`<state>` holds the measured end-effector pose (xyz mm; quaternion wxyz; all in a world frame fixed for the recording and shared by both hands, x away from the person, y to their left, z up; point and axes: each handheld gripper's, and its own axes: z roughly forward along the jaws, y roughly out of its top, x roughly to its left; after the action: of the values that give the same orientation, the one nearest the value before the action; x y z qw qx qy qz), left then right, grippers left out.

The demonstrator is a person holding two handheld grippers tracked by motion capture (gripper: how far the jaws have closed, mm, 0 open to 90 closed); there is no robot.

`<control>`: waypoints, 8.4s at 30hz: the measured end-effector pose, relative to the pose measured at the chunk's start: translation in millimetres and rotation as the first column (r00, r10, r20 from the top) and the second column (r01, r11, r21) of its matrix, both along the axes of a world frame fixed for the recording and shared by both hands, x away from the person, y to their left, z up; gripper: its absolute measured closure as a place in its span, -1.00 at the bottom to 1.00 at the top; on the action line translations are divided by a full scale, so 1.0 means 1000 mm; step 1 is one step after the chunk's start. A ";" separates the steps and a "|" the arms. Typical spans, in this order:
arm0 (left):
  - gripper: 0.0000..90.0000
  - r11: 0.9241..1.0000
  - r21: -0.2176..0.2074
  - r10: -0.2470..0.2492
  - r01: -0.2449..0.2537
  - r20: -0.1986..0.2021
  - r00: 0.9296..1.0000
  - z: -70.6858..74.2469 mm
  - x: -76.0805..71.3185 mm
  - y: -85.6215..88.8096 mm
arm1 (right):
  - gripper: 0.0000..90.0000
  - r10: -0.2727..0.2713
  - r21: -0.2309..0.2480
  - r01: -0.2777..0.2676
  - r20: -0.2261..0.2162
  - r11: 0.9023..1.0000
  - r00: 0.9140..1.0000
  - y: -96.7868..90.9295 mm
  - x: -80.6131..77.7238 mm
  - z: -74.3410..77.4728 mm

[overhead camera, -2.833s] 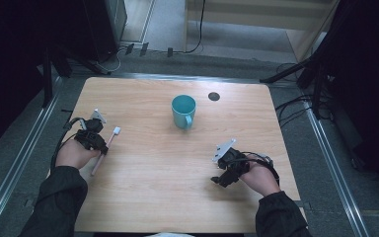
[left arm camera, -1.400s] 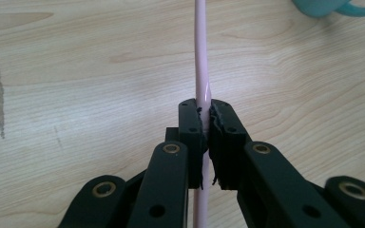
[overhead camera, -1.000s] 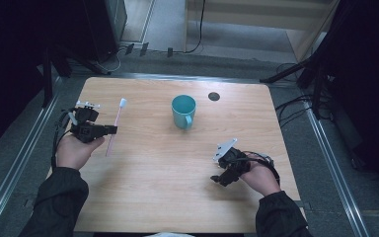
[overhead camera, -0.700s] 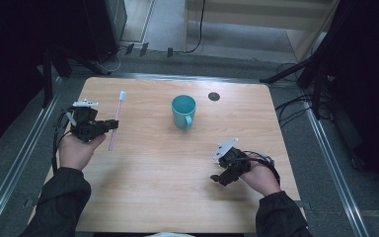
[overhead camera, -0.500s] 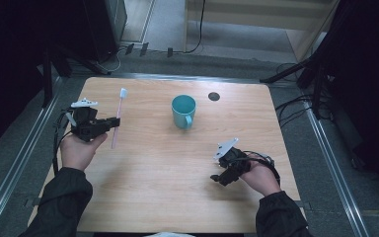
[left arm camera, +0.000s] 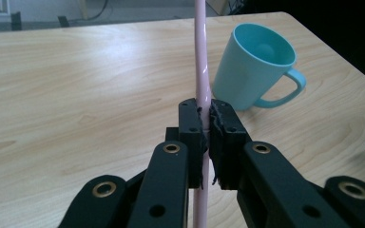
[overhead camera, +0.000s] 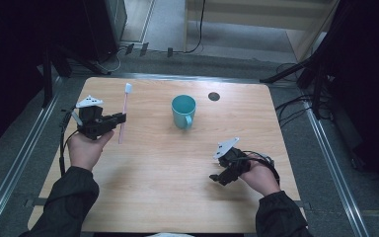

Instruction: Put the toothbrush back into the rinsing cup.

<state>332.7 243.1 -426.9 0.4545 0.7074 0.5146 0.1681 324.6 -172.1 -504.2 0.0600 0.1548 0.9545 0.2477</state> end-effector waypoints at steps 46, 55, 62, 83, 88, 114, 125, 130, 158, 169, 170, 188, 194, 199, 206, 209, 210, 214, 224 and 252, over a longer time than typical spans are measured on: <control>0.87 0.999 0.008 -0.049 0.049 0.070 0.996 0.037 0.050 -0.056 | -0.52 -0.003 0.021 0.003 0.008 1.000 1.000 -0.001 0.002 0.003; 0.87 0.997 0.010 -0.073 0.072 0.079 0.994 0.046 0.065 -0.073 | -0.52 0.001 0.020 -0.001 0.010 1.000 1.000 -0.001 0.002 0.003; 0.87 0.996 0.022 -0.093 0.091 0.087 0.992 0.053 0.075 -0.090 | -0.52 0.001 0.021 -0.001 0.009 1.000 1.000 -0.001 0.003 0.003; 0.88 0.996 0.003 -0.085 0.085 0.127 0.988 0.053 0.095 -0.130 | -0.52 0.008 0.023 -0.009 0.005 1.000 1.000 0.000 0.003 0.003; 0.88 0.997 -0.004 -0.082 0.083 0.139 0.987 0.049 0.101 -0.142 | -0.52 0.011 0.027 -0.011 0.006 1.000 1.000 0.000 0.003 0.004; 0.87 0.995 0.057 -0.081 0.076 0.086 0.993 0.008 0.129 -0.171 | -0.52 0.014 0.027 -0.014 0.010 1.000 1.000 -0.002 0.003 0.004; 0.87 0.990 0.109 -0.087 0.085 0.014 0.996 -0.015 0.129 -0.174 | -0.52 0.015 0.025 -0.015 0.007 1.000 1.000 -0.001 0.003 0.004; 0.87 0.986 0.131 -0.104 0.107 -0.025 0.994 -0.020 0.130 -0.175 | -0.51 0.015 0.023 -0.015 0.008 1.000 1.000 -0.001 0.003 0.004; 0.69 0.975 0.138 -0.154 0.172 -0.132 0.979 -0.018 0.128 -0.172 | -0.52 0.021 0.018 -0.021 0.004 1.000 1.000 0.000 0.003 0.003; 0.33 0.968 0.117 -0.204 0.221 -0.143 0.968 0.004 0.112 -0.159 | -0.52 0.022 0.024 -0.022 -0.002 0.999 1.000 -0.001 0.005 0.003; 0.31 0.966 0.120 -0.210 0.228 -0.145 0.967 0.006 0.111 -0.158 | -0.52 0.020 0.026 -0.020 -0.004 0.999 1.000 -0.001 0.005 0.003; 0.07 0.957 0.125 -0.241 0.263 -0.168 0.956 0.020 0.070 -0.115 | -0.52 0.000 0.029 0.000 0.005 1.000 1.000 -0.003 -0.003 0.005; 0.04 0.949 0.155 -0.244 0.276 -0.195 0.950 0.014 0.059 -0.103 | -0.52 -0.017 0.027 0.017 0.005 0.999 1.000 -0.004 -0.003 0.005; 0.01 0.945 0.165 -0.249 0.284 -0.206 0.946 0.007 0.048 -0.093 | -0.52 -0.031 0.028 0.031 0.000 0.999 1.000 -0.007 -0.001 0.004; 0.02 0.945 0.138 -0.269 0.295 -0.184 0.945 0.007 0.032 -0.084 | -0.52 -0.034 0.029 0.034 0.001 0.999 0.999 -0.007 -0.001 0.004; 0.00 0.943 0.135 -0.277 0.304 -0.188 0.942 0.007 0.025 -0.081 | -0.51 -0.038 0.026 0.038 0.001 0.999 0.999 -0.008 -0.001 0.003; 0.00 0.942 0.135 -0.278 0.306 -0.191 0.941 0.005 0.022 -0.079 | -0.52 -0.038 0.024 0.038 0.000 0.999 0.999 -0.008 -0.001 0.003; 0.00 0.944 0.131 -0.273 0.303 -0.205 0.940 -0.002 0.014 -0.072 | -0.52 -0.037 0.023 0.037 0.003 0.999 0.999 -0.007 -0.001 0.003; -0.02 0.953 0.107 -0.257 0.283 -0.211 0.943 -0.033 -0.006 -0.041 | -0.52 -0.025 0.019 0.025 -0.001 1.000 1.000 -0.003 0.002 0.001; -0.10 0.957 0.158 -0.186 0.241 -0.299 0.936 -0.066 -0.015 -0.013 | -0.52 0.009 0.005 -0.009 -0.007 1.000 1.000 0.007 0.005 0.000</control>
<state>318.0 229.6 -492.5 0.3220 0.8165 0.4748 0.0643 329.7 -165.3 -504.2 0.0551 0.1517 0.9547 0.2499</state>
